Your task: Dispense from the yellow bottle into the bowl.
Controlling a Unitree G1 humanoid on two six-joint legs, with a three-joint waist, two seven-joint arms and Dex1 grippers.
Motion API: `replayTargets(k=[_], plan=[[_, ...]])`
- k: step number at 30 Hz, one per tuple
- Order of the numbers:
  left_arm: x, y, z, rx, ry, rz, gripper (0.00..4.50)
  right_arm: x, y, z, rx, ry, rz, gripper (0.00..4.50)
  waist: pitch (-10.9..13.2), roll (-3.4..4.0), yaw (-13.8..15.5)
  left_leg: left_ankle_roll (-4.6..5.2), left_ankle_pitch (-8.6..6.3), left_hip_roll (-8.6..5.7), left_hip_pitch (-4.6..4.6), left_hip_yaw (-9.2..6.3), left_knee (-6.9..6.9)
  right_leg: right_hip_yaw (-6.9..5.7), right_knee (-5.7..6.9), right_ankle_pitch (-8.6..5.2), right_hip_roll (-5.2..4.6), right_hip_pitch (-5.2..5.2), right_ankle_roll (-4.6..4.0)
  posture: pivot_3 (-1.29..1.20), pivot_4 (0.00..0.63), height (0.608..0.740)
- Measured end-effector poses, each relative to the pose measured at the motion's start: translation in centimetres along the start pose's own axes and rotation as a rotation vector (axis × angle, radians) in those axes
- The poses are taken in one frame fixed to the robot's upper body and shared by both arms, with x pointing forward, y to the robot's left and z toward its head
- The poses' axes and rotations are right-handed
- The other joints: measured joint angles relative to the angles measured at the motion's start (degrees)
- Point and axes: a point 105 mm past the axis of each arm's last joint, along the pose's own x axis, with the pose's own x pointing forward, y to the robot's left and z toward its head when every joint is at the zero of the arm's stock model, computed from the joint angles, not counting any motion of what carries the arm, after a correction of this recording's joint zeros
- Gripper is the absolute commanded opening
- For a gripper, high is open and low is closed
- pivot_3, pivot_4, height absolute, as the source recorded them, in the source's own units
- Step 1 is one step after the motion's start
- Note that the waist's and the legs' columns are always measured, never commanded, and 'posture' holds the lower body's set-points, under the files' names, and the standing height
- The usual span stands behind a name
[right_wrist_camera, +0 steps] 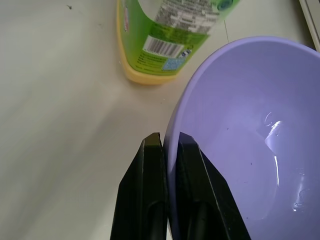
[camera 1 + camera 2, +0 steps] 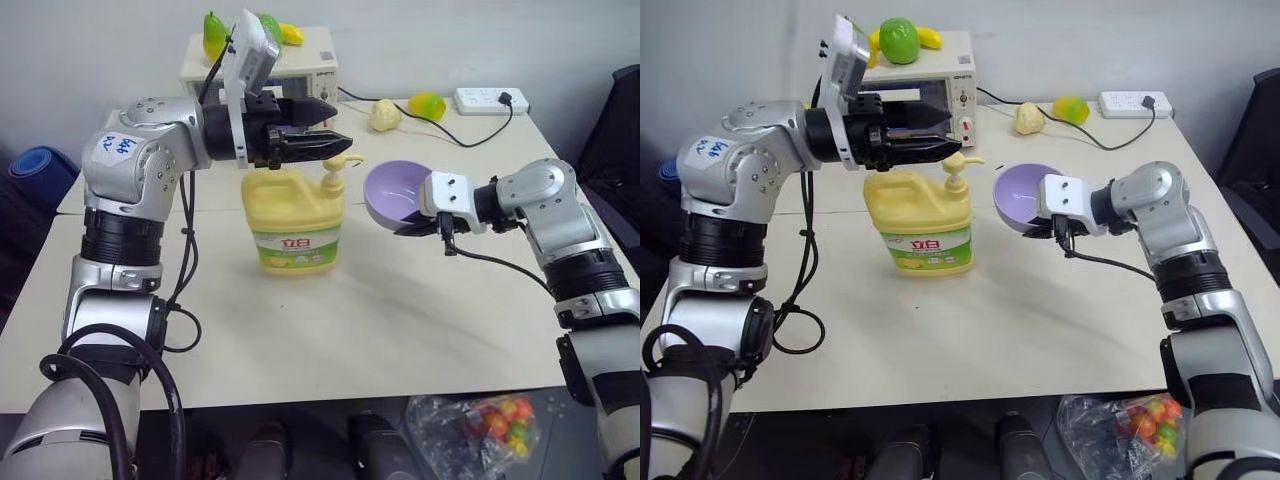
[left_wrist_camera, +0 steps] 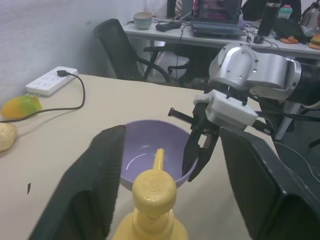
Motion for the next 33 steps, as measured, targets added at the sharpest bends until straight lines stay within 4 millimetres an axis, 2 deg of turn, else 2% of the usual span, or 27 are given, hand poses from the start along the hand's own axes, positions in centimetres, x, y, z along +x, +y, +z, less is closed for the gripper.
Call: replayTargets(k=[3, 4, 5, 8, 25, 33], plan=[[0.2, 0.4, -0.7, -0.026, -0.003, -0.002, 1.31, -0.6, -0.8, 1.1, -0.031, -0.005, 0.006, 0.0, 0.0, 0.0, -0.06, 0.0, 0.0, 0.0, 0.0, 0.0, 0.02, 0.0, 0.01, 0.0, 0.0, -0.01, 0.0, 0.0, 0.15, 0.74], [0.3, 0.5, -0.9, -0.035, -0.004, -0.001, 1.13, -0.8, -1.0, 1.3, -0.035, -0.005, 0.009, 0.0, 0.0, 0.0, -0.04, 0.0, 0.0, 0.0, 0.01, 0.0, 0.09, -0.01, 0.02, 0.0, -0.01, -0.01, 0.0, 0.0, 0.15, 0.74], [0.3, 0.6, -1.1, -0.039, -0.002, 0.0, 0.76, -0.9, -1.0, 1.5, -0.039, -0.005, 0.014, 0.0, 0.0, 0.0, -0.02, 0.0, 0.0, 0.0, 0.0, 0.0, 0.14, -0.01, 0.0, 0.0, -0.01, -0.01, 0.0, 0.0, 0.15, 0.74], [0.4, 0.6, -1.2, -0.037, -0.007, -0.011, 0.02, -0.6, -0.9, 1.5, -0.031, -0.012, 0.038, 0.0, 0.0, 0.0, 0.0, 0.0, 0.0, -0.01, 0.0, 0.0, 0.14, -0.01, 0.0, 0.0, -0.03, -0.01, 0.0, 0.0, 0.15, 0.74], [1.0, 0.6, -1.9, -0.017, 0.052, -0.024, 0.02, -0.6, -1.2, 2.6, -0.059, -0.027, 0.059, 0.0, 0.0, 0.0, -0.01, 0.0, 0.0, -0.01, 0.0, 0.0, 0.16, -0.01, 0.03, 0.0, -0.03, -0.02, 0.0, 0.0, 0.15, 0.74], [1.2, 0.5, -2.1, -0.003, 0.077, -0.02, 0.02, -1.5, -1.7, 3.5, -0.085, -0.035, 0.043, 0.0, 0.0, 0.0, 0.01, 0.0, 0.0, -0.02, 0.0, 0.0, 0.17, 0.0, 0.04, 0.0, -0.04, -0.02, 0.0, 0.0, 0.15, 0.74]])
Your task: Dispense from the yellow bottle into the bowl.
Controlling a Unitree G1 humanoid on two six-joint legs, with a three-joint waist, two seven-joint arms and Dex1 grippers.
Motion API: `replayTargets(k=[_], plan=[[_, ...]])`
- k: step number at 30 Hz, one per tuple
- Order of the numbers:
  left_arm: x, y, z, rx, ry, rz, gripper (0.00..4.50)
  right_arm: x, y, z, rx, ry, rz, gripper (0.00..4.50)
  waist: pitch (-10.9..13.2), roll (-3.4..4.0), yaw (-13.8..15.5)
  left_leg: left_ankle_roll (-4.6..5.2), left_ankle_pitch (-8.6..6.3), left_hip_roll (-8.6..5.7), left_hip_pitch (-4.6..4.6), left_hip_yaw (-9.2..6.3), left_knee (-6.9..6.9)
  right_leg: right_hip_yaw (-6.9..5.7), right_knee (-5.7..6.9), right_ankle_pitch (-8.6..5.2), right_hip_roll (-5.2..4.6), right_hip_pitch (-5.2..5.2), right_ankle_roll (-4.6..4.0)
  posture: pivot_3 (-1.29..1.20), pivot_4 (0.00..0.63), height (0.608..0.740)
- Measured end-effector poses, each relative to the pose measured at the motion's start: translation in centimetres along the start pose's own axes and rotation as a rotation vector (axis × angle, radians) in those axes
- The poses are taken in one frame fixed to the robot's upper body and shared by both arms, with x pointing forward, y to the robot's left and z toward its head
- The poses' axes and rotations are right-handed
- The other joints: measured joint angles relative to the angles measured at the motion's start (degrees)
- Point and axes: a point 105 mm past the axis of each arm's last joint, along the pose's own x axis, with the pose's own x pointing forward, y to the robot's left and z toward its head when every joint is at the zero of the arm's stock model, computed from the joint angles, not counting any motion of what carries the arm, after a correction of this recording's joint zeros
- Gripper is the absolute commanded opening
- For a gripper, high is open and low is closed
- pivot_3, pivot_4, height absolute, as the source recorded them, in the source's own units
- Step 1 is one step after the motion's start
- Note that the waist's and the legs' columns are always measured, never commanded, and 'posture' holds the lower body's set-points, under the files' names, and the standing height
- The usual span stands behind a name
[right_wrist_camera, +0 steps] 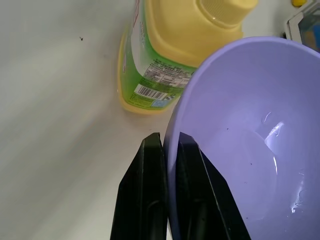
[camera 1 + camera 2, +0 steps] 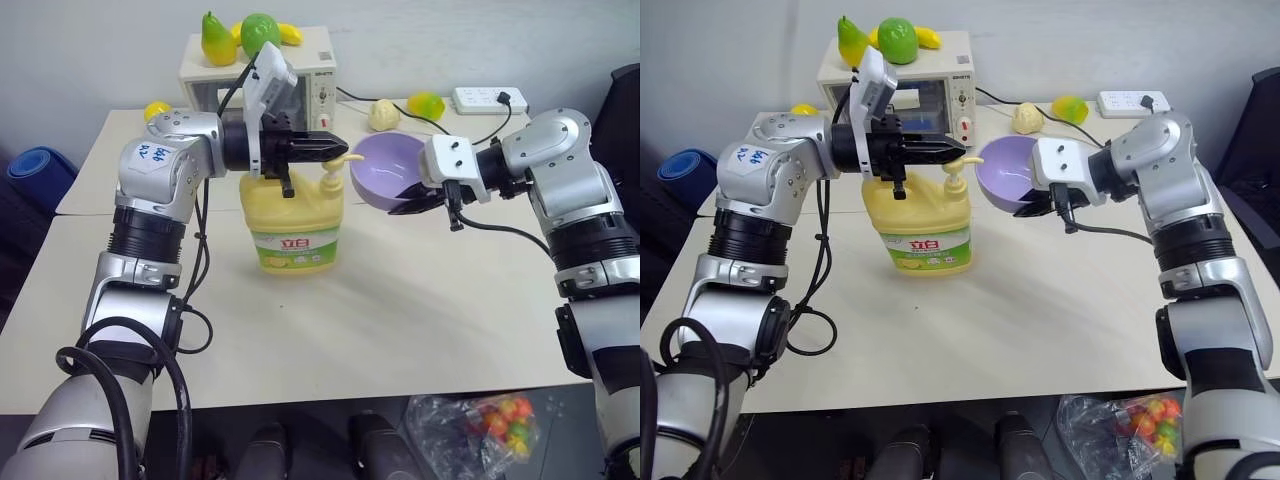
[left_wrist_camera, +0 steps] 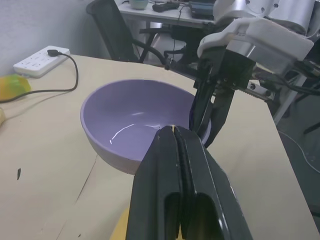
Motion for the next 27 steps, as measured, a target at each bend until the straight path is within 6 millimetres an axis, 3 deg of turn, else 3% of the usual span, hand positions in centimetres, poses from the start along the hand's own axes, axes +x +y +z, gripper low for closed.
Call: replayTargets(k=[19, 27], plan=[[0.3, -0.3, 0.0, 0.05, 0.03, 0.004, 0.02, -0.4, 1.1, 1.1, -0.061, 0.013, 0.072, 0.0, 0.0, 0.0, 0.15, 0.01, -0.01, -0.01, 0.0, 0.0, 0.03, 0.0, 0.07, 0.0, -0.01, 0.03, 0.0, 0.0, 0.15, 0.74], [0.3, -0.4, -0.3, 0.06, 0.039, 0.009, 0.02, -0.7, 0.6, 1.8, -0.083, 0.005, 0.064, 0.0, 0.0, 0.0, 0.2, 0.02, -0.01, -0.01, 0.0, 0.0, 0.03, -0.01, 0.08, 0.0, -0.01, 0.04, 0.0, 0.0, 0.15, 0.74]])
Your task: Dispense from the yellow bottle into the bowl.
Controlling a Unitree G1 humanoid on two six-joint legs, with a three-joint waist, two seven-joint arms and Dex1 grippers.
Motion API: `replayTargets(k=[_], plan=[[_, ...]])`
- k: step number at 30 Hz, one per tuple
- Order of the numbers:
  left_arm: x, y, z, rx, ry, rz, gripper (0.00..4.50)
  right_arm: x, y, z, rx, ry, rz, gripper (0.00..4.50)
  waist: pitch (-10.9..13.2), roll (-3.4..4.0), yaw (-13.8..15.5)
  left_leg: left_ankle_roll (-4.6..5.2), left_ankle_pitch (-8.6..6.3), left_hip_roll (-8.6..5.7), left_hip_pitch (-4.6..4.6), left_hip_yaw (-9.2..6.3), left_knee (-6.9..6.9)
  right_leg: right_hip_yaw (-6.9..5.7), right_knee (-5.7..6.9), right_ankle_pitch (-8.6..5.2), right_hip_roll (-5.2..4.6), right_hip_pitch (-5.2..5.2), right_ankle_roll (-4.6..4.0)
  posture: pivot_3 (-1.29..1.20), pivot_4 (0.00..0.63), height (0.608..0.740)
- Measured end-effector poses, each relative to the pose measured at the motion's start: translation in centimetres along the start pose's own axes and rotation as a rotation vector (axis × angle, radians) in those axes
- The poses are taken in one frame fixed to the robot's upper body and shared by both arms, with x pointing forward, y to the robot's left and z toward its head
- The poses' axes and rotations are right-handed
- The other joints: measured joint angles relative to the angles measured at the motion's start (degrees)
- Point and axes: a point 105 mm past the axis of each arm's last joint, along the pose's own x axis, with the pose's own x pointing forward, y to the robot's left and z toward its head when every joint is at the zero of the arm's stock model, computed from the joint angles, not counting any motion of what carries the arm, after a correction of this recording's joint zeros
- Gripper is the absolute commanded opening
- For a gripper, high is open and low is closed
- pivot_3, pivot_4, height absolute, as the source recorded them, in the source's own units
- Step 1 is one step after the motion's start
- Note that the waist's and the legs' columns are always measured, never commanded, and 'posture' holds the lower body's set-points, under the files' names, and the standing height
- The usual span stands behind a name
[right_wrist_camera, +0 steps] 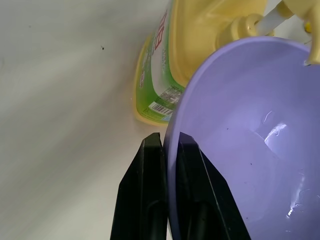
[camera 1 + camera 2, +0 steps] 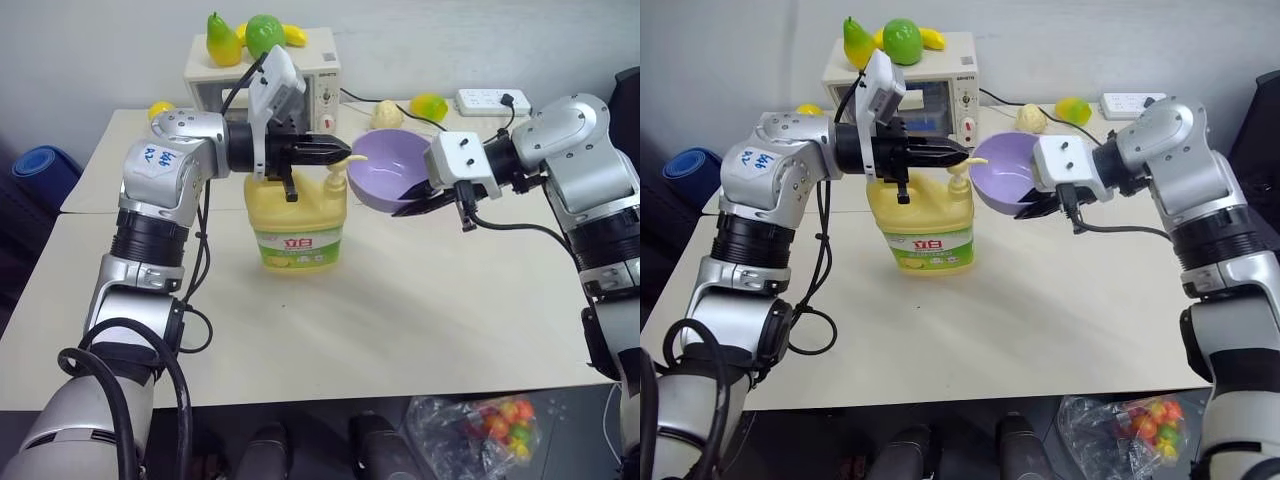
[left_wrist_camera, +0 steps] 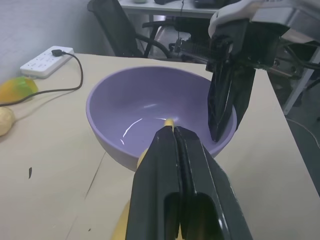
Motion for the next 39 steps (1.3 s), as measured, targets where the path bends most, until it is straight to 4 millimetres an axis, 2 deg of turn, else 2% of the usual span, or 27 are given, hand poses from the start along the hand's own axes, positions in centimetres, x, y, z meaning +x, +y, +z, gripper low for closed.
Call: replayTargets(k=[13, 25, 39], plan=[[-0.01, -0.14, -0.35, -0.012, 0.011, 0.022, 0.02, 0.0, 0.2, -0.15, 0.008, 0.001, 0.014, 0.0, 0.0, 0.0, 0.15, 0.02, -0.01, 0.0, 0.02, -0.01, 0.07, -0.01, 0.08, 0.0, 0.0, 0.05, 0.0, 0.0, 0.15, 0.74], [0.39, 0.02, -0.48, -0.16, 0.029, 0.109, 0.02, -0.48, -0.12, 0.28, -0.022, 0.008, 0.007, 0.0, -0.03, -0.04, 0.59, 0.03, -0.02, -0.01, 0.04, -0.02, 0.14, -0.01, 0.13, 0.0, 0.0, 0.1, 0.0, 0.0, 0.15, 0.74], [0.47, -0.2, -0.9, -0.164, 0.056, 0.147, 0.02, -0.54, 0.35, 0.11, -0.014, 0.007, 0.032, 0.0, -0.15, -0.14, 1.28, 0.03, -0.02, 0.0, 0.18, -0.02, 0.15, -0.01, 0.12, 0.0, 0.0, 0.22, 0.0, 0.0, 0.15, 0.74]])
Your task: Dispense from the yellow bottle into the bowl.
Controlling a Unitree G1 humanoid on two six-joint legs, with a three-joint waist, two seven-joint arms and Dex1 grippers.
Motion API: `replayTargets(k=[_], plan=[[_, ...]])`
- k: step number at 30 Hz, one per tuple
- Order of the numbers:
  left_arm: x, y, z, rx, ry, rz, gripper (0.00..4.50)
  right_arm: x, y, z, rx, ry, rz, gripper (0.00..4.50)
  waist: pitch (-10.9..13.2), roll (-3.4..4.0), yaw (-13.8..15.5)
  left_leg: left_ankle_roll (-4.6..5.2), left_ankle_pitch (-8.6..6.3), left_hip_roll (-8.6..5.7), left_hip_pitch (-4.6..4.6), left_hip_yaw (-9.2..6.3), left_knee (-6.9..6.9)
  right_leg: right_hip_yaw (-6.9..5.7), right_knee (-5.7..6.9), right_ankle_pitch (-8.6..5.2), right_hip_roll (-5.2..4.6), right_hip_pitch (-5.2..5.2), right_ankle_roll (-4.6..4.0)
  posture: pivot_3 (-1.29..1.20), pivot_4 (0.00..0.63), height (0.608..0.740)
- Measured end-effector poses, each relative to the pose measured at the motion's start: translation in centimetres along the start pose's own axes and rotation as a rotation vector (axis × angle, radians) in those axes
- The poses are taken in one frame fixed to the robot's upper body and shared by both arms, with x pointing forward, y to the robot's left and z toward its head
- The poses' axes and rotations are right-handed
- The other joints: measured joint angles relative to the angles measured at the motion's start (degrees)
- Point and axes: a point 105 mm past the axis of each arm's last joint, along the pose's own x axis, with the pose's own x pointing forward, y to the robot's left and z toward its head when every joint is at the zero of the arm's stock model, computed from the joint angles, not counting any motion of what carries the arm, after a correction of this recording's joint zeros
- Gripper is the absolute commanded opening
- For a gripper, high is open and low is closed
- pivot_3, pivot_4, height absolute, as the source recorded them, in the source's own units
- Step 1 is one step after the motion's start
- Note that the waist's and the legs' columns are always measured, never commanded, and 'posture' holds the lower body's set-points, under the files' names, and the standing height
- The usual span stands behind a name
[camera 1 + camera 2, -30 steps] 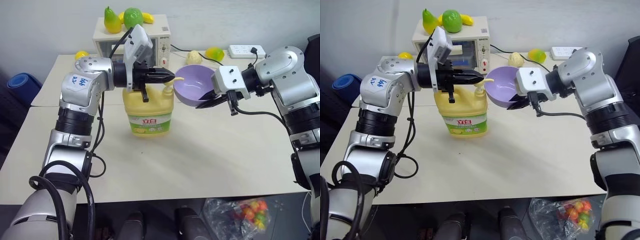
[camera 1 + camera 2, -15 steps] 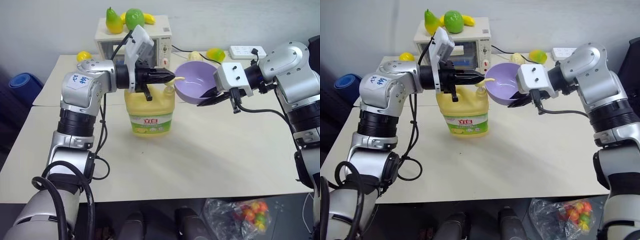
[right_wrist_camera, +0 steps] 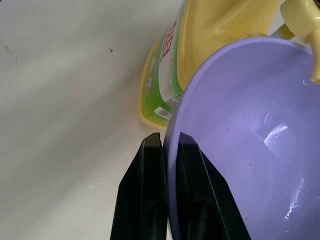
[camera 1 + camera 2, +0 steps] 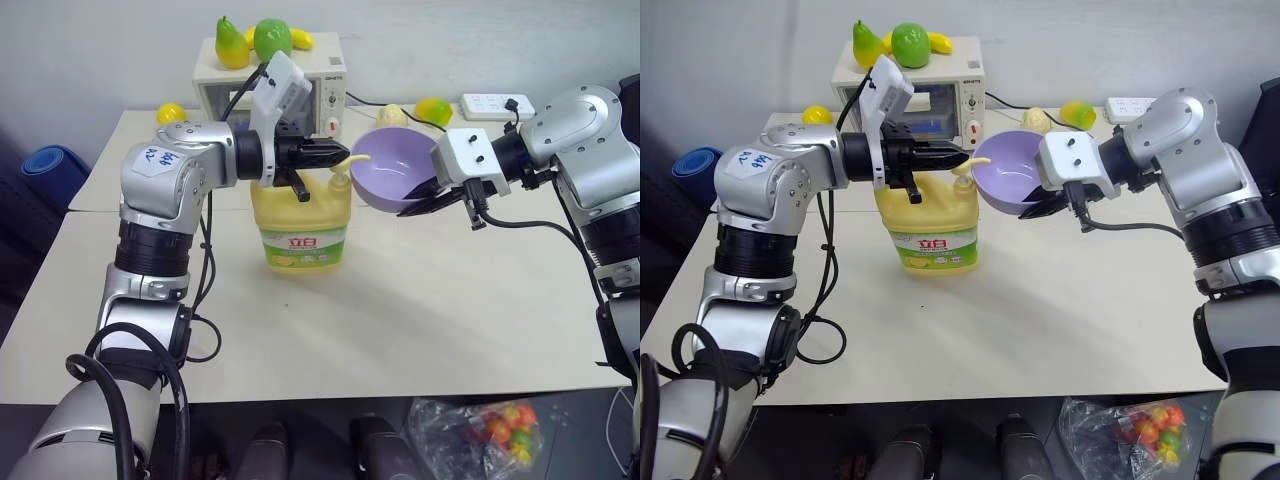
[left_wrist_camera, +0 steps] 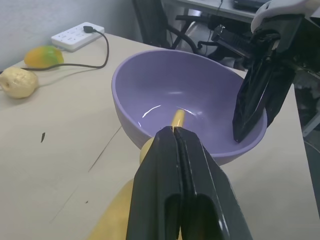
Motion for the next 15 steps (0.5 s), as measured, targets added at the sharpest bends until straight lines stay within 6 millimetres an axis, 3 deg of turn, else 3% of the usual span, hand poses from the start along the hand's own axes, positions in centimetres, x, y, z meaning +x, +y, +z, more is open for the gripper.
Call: replayTargets(k=[7, 12, 15], plan=[[0.22, -0.16, -0.42, 0.011, 0.018, 0.006, 0.02, 0.01, 0.03, -0.04, 0.001, 0.002, 0.002, 0.0, -0.2, -0.16, 0.07, 0.01, -0.01, 0.0, 0.16, -0.01, -0.02, -0.01, -0.04, 0.0, 0.0, 0.16, 0.0, 0.0, 0.15, 0.74], [0.47, -0.11, -0.76, 0.014, 0.034, 0.011, 0.02, 0.13, 0.13, -0.14, 0.005, 0.006, 0.01, 0.0, -0.2, -0.16, 0.1, 0.19, -0.14, 0.01, 0.97, -0.03, -0.33, -0.04, -0.35, 0.0, 0.01, 0.98, 0.0, 0.0, 0.15, 0.74], [0.51, -0.09, -0.81, 0.015, 0.032, 0.014, 0.02, 0.12, 0.13, -0.14, 0.007, 0.007, 0.01, 0.0, -0.2, -0.16, 0.1, 0.33, -0.22, 0.03, 0.98, -0.03, -0.31, -0.05, -0.35, 0.0, 0.01, 1.0, 0.0, 0.0, 0.15, 0.74]])
